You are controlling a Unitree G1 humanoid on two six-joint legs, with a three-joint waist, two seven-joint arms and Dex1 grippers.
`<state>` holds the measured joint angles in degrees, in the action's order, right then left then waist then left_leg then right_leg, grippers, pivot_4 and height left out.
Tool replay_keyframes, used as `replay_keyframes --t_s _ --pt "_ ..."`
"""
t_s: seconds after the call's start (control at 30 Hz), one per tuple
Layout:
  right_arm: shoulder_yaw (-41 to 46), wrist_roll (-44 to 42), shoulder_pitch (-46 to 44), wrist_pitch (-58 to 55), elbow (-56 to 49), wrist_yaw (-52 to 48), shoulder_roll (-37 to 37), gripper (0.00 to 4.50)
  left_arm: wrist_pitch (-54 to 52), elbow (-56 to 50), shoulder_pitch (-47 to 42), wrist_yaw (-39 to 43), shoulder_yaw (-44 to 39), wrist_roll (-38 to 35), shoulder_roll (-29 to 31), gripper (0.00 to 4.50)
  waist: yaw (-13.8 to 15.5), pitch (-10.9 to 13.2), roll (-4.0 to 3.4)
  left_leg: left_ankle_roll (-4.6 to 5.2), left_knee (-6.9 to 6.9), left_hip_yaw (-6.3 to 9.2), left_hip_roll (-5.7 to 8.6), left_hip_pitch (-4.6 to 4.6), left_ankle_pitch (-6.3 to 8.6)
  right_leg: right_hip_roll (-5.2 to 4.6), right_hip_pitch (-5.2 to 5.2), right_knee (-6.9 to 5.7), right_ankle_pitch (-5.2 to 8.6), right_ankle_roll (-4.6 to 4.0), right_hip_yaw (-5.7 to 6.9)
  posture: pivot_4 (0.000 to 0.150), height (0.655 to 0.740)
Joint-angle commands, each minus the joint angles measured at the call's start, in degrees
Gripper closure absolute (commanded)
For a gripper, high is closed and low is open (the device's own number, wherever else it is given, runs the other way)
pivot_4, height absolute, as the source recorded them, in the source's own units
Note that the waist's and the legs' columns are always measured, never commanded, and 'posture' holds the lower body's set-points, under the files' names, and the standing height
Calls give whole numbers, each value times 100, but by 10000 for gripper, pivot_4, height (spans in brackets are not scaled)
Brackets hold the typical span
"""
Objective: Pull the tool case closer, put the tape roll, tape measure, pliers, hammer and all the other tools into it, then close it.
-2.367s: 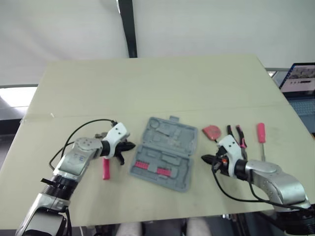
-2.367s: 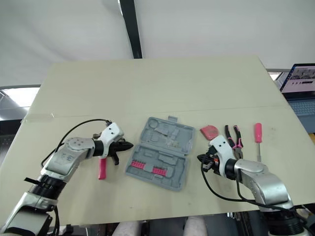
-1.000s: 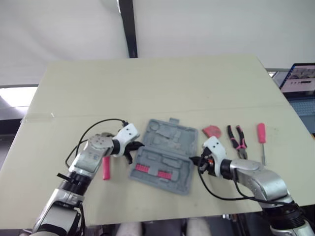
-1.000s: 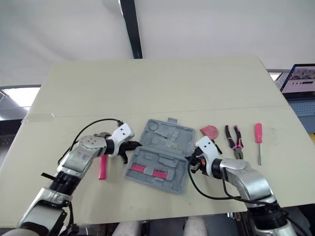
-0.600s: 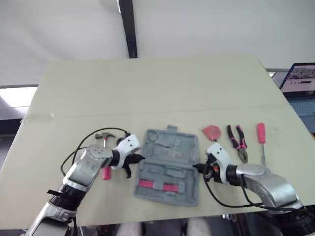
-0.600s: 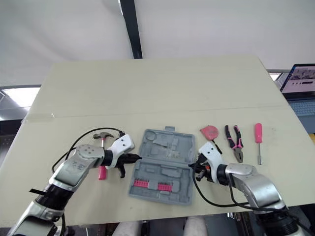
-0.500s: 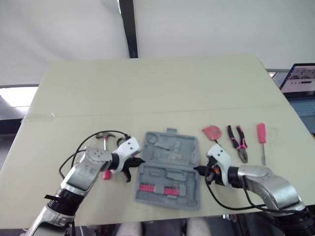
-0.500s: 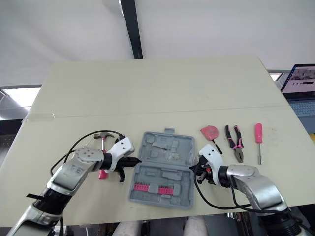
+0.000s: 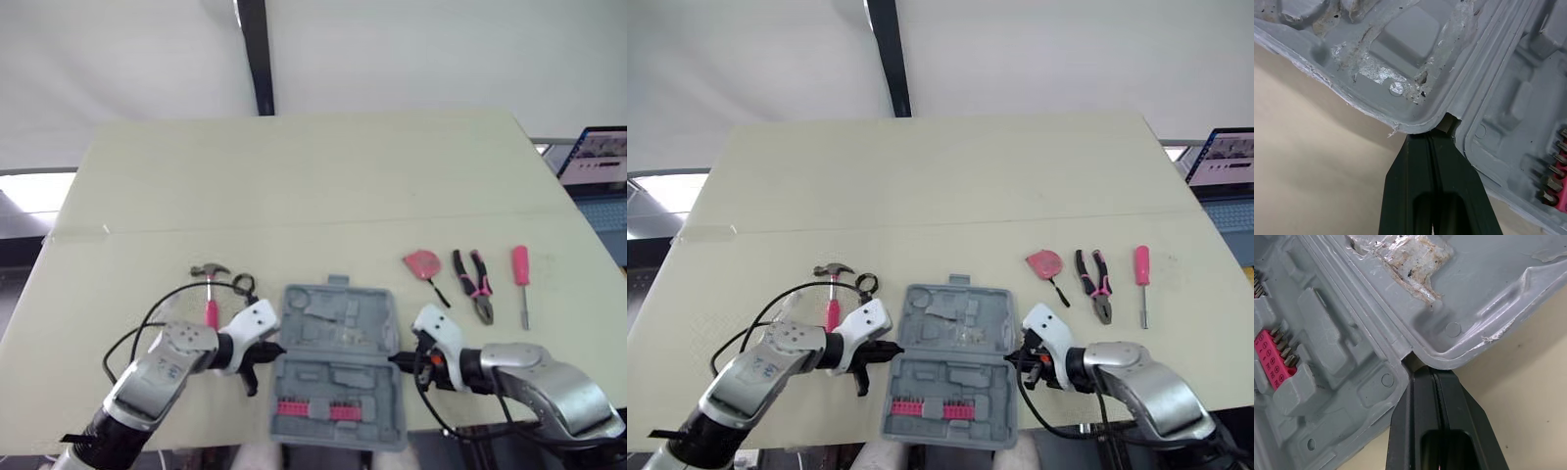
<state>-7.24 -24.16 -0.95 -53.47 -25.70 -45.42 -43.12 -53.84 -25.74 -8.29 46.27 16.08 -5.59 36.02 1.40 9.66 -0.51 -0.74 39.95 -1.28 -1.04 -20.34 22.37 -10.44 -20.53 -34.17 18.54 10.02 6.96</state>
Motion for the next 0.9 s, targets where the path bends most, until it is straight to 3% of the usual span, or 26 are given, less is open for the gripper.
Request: replay_keyframes --t_s 0.03,0.9 --pt "-2 -277 30 14 -406 -164 -9 44757 -167 -374 138 24 146 -300 -31 45000 3 0 0 0 0 0 0 0 0 0 0 1 0 0 0 1500 7400" --pt "90 -309 217 -97 -486 -122 -126 44757 -497 -539 204 -181 464 -658 -105 45000 14 0 0 0 1 0 1 0 0 0 3 3 0 0 -1 1500 7400"
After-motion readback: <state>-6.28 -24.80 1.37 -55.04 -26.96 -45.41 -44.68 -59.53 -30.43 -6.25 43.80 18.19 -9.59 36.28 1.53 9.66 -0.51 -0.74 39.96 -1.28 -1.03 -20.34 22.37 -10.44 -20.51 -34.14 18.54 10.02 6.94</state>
